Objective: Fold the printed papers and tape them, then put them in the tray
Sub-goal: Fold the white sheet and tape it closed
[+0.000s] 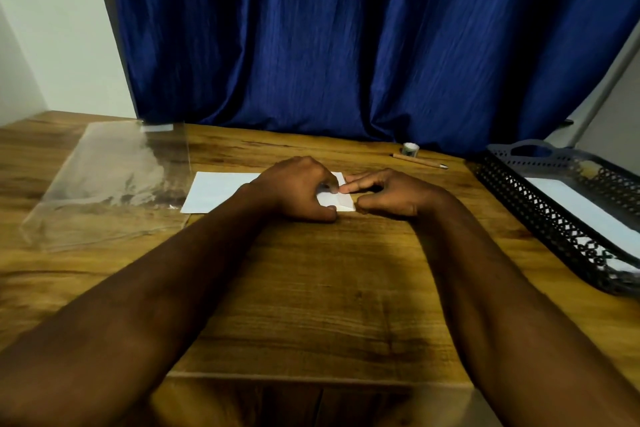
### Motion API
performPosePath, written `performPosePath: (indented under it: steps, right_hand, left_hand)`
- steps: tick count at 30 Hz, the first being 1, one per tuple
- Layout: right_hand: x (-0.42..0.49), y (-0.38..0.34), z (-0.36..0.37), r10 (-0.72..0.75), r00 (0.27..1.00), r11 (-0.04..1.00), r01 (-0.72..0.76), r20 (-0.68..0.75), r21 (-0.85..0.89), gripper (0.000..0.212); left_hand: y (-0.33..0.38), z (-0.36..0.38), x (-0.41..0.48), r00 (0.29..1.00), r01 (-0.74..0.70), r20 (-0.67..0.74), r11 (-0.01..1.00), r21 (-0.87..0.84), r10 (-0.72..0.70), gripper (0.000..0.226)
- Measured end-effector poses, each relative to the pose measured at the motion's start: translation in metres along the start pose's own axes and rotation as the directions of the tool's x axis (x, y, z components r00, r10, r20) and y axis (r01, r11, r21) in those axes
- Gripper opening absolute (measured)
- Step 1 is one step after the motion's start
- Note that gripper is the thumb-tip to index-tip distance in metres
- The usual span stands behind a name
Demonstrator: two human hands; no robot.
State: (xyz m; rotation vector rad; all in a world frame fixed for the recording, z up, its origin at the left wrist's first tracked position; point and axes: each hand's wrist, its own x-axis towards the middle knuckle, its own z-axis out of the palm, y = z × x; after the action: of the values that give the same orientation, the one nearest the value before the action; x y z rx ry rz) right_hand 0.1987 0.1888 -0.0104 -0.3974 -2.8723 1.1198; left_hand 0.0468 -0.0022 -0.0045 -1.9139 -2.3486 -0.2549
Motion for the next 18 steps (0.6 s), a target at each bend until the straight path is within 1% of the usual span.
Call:
performPosePath:
  steps: [3, 6, 9, 11, 13, 14, 15, 16, 17, 18]
  right_hand:
    - [0.000, -0.003, 0.001, 0.017, 1.000, 1.000, -0.018, -0.009, -0.013, 0.050]
    - [0.001, -0.002, 0.003, 0.024, 0.999, 0.999, -0.025, -0.030, -0.023, 0.050]
    - [0.004, 0.002, 0.006, -0.030, 0.998, 1.000, 0.031, -0.060, 0.004, 0.048]
    - [0.006, 0.006, 0.008, -0.077, 0.992, 0.997, 0.079, -0.097, 0.021, 0.044]
    - [0.008, 0.007, 0.015, -0.112, 0.980, 0.992, 0.119, -0.167, 0.033, 0.031]
    - [0.009, 0.006, 0.019, -0.130, 0.967, 0.990, 0.140, -0.220, 0.031, 0.023]
    - [0.010, 0.005, 0.023, -0.147, 0.945, 0.987, 0.162, -0.292, 0.025, 0.022]
    - [0.011, 0.003, 0.026, -0.158, 0.914, 0.983, 0.181, -0.373, 0.028, 0.026]
    - [0.012, 0.000, 0.027, -0.146, 0.882, 0.979, 0.193, -0.449, 0.061, 0.028]
    - [0.012, -0.004, 0.027, -0.115, 0.858, 0.967, 0.213, -0.502, 0.143, 0.026]
  left_hand:
    - [-0.003, -0.004, -0.002, 1.000, 0.014, 0.003, 1.000, -0.019, -0.013, 0.064]
    - [-0.001, -0.004, -0.003, 0.999, 0.018, -0.032, 1.000, -0.020, -0.019, 0.054]
    - [0.004, -0.003, -0.003, 0.996, 0.022, -0.084, 1.000, 0.006, -0.021, 0.038]
    - [0.004, -0.004, -0.006, 0.988, 0.016, -0.152, 0.999, 0.039, -0.010, 0.026]
    - [0.002, -0.008, -0.010, 0.971, 0.024, -0.240, 0.998, 0.060, -0.009, 0.014]
    - [0.002, -0.011, -0.011, 0.957, 0.040, -0.290, 0.997, 0.070, -0.018, 0.013]
    - [0.002, -0.014, -0.011, 0.935, 0.064, -0.353, 0.994, 0.091, -0.028, 0.014]
    - [0.002, -0.018, -0.011, 0.906, 0.092, -0.422, 0.988, 0.126, -0.030, 0.015]
    - [0.002, -0.021, -0.010, 0.873, 0.121, -0.488, 0.979, 0.161, -0.028, 0.016]
    - [0.003, -0.024, -0.009, 0.841, 0.150, -0.541, 0.971, 0.187, -0.026, 0.018]
